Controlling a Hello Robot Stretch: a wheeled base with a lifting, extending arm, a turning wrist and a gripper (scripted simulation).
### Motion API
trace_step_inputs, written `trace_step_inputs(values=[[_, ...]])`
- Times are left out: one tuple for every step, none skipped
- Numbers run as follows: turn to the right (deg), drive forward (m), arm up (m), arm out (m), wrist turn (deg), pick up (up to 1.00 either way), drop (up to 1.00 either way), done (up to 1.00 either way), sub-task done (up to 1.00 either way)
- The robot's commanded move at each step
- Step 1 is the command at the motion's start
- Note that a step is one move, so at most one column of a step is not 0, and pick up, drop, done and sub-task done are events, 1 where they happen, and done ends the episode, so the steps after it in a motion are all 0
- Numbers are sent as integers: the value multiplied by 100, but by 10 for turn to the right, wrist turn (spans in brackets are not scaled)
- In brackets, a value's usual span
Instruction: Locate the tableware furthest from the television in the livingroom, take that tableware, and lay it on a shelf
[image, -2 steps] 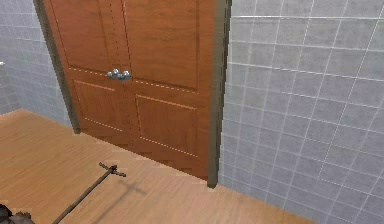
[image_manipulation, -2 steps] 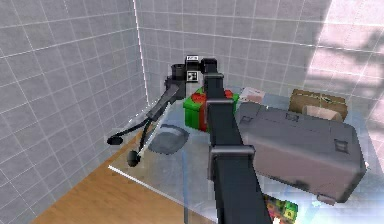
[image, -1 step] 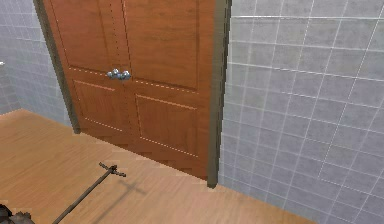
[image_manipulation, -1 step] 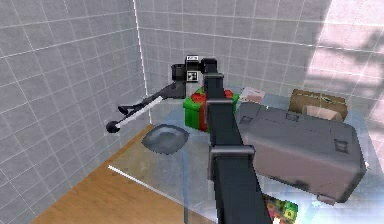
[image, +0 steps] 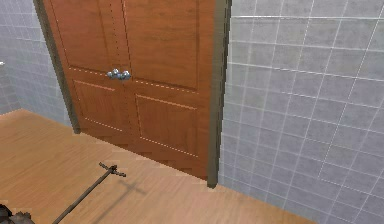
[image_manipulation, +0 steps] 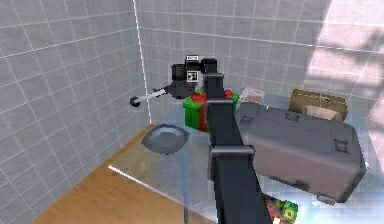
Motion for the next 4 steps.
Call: trace_step_inputs(values=[[0,0,0,0,150,0,0,0,0],[0,0,-30,0,0,0,0,0,0],[0,0,0,0,0,100,0,0,0],[0,0,10,0,0,0,0,0,0]])
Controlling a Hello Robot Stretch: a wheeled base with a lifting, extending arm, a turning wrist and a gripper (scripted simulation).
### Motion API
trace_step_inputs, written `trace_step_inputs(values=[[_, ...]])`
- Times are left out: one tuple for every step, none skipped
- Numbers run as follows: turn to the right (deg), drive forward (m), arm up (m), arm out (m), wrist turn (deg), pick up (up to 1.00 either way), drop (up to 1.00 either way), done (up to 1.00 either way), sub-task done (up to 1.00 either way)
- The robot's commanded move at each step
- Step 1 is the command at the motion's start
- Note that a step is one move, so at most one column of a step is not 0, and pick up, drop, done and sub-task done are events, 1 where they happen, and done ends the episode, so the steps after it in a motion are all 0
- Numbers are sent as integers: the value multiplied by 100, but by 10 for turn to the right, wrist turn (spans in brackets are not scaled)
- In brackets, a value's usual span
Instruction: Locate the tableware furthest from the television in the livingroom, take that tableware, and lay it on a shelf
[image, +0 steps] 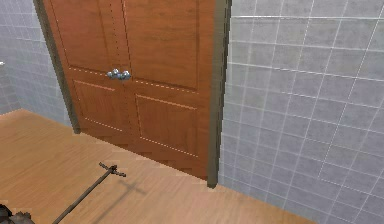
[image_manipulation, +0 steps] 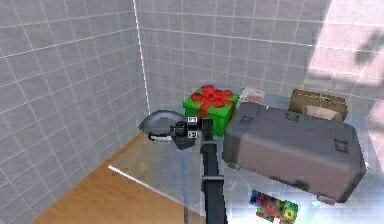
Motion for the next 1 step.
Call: trace_step_inputs(values=[[0,0,24,0,0,0,0,0,0]])
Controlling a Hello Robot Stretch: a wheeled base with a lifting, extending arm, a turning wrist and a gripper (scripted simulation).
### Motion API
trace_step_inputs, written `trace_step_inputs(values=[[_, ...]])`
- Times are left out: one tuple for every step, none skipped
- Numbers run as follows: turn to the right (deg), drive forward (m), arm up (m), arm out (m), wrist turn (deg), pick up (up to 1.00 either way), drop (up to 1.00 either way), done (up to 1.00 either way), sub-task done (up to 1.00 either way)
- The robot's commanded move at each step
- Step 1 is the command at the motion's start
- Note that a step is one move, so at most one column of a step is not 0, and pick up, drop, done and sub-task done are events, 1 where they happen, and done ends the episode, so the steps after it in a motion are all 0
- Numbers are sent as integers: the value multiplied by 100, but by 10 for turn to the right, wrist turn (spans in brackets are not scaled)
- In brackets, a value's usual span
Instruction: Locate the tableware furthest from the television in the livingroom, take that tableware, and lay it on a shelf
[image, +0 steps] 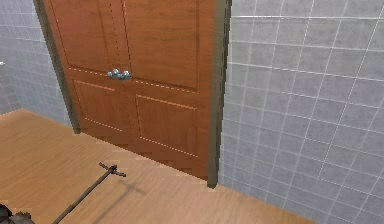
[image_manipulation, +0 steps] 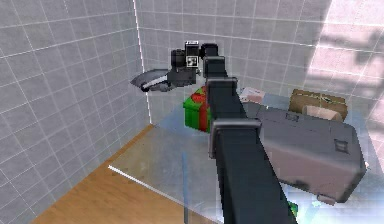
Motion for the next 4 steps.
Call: trace_step_inputs(values=[[0,0,0,0,-450,0,0,0,0],[0,0,0,0,-450,0,0,0,0],[0,0,0,0,-90,0,0,0,0],[0,0,0,-42,0,0,0,0,0]])
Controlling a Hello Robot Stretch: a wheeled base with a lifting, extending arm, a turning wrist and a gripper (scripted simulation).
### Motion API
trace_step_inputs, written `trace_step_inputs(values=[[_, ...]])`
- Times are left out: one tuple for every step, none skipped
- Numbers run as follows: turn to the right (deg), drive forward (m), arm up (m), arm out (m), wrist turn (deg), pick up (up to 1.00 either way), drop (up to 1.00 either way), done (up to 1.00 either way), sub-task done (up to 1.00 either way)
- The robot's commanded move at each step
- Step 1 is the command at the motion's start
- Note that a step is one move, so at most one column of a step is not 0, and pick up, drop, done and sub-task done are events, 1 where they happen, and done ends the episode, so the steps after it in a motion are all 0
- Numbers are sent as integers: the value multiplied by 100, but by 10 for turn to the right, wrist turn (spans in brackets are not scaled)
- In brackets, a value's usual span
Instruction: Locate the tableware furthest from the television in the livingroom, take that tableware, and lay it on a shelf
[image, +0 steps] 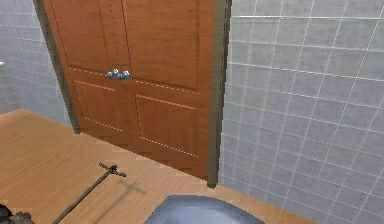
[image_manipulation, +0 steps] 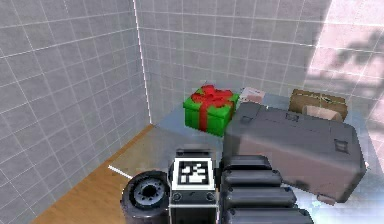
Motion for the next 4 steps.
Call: trace_step_inputs(values=[[-450,0,0,0,0,0,0,0,0],[-450,0,0,0,0,0,0,0,0],[-210,0,0,0,0,0,0,0,0],[0,100,0,0,0,0,0,0,0]])
